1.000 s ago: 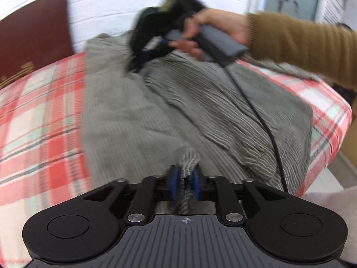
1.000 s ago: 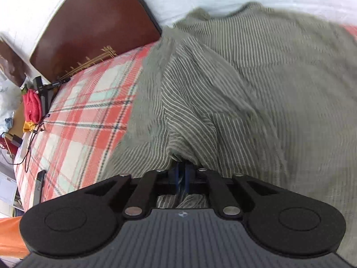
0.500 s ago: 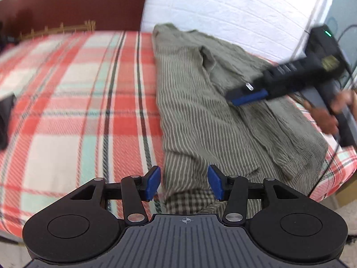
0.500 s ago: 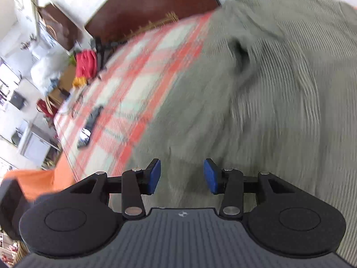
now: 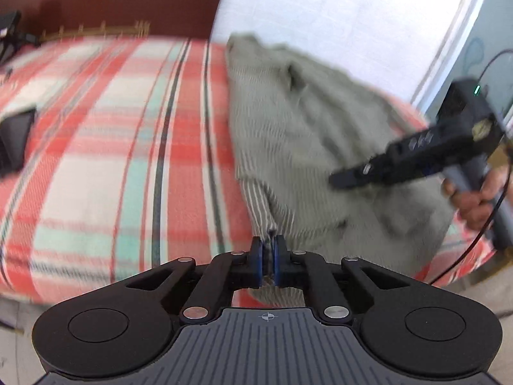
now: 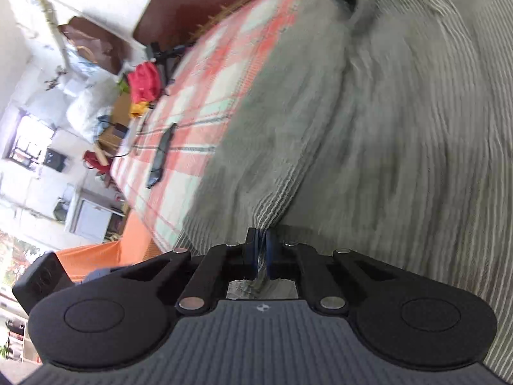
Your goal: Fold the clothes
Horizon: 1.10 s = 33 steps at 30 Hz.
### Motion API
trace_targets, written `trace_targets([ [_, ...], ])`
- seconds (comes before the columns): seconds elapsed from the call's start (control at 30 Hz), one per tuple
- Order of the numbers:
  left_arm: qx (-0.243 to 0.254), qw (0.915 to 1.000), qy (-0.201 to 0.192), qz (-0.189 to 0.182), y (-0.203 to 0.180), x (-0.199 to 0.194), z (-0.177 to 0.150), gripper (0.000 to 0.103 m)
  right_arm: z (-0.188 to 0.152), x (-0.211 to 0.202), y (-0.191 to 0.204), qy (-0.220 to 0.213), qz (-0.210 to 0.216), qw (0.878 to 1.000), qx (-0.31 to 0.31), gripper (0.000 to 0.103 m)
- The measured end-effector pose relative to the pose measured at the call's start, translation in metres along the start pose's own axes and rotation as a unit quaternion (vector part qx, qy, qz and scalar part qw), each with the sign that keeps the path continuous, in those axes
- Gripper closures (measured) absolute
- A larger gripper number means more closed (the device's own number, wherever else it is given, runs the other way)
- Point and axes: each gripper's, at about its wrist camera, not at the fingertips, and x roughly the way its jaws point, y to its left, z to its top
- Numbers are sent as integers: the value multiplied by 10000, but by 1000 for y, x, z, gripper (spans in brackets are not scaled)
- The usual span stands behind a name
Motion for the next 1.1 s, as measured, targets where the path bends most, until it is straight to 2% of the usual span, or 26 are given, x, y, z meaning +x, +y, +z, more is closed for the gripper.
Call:
trace_targets([
  [0.03, 34, 9999, -42, 110, -1, 1, -3, 100, -2, 0, -3, 28, -49, 10000, 33, 98],
  [0.07, 62, 9997, -103, 211, -1, 0, -4, 91, -4, 0, -5, 49, -89, 9999, 59, 96],
  [0.1, 79, 9993, -202, 294, -1, -4, -4, 73, -5, -1, -4, 30, -84, 10000, 38, 94],
  [0.17, 272, 9972, -377, 584, -3, -11, -3, 71, -7, -2, 2, -38, -61, 9999, -91, 90],
  [0.2, 496, 9946, -423, 812, -6, -13, -3, 71, -8, -2, 4, -73, -49, 9998, -155, 84],
  [0.27, 1028, 9860, -440, 1238, -15, -12, -4, 71, -10, -2, 10, -136, -22, 9995, -275, 79],
  [0.37, 1455, 9796, -433, 1319, -24, -8, -3, 71, -10, 3, 14, -140, 52, 9995, -274, 78],
  [0.43, 1773, 9748, -408, 1291, -31, -5, -5, 71, -12, 4, 13, -147, 65, 9996, -230, 73],
  [0.57, 2568, 9539, -215, 1537, -45, 3, -16, 63, -14, 2, 11, -168, 78, 9997, -138, 68],
  [0.67, 2980, 9374, -239, 1786, -52, 12, -17, 61, -14, 3, 8, -160, 111, 9998, -65, 65],
  [0.73, 3146, 9314, -275, 1811, -55, 18, -13, 61, -14, 5, 9, -162, 125, 9998, -38, 64],
  [0.83, 3315, 9248, -282, 1843, -57, 27, -9, 64, -14, 5, 9, -168, 145, 9998, -24, 64],
  [0.87, 3351, 9233, -253, 1858, -57, 29, -9, 88, -14, 5, 8, -169, 155, 9997, -18, 64],
  [0.9, 3358, 9232, -213, 1859, -56, 31, -10, 103, -14, 5, 8, -171, 169, 9997, -5, 64],
  [1.0, 3251, 9267, -253, 1867, -53, 24, -13, 103, -15, 7, 7, -131, 296, 9995, 71, 64],
  [1.03, 3136, 9309, -297, 1848, -52, 19, -13, 103, -15, 8, 7, -113, 349, 9993, 101, 63],
  [1.1, 2720, 9452, -409, 1759, -47, 6, -9, 103, -16, 10, 7, -76, 455, 9988, 162, 63],
])
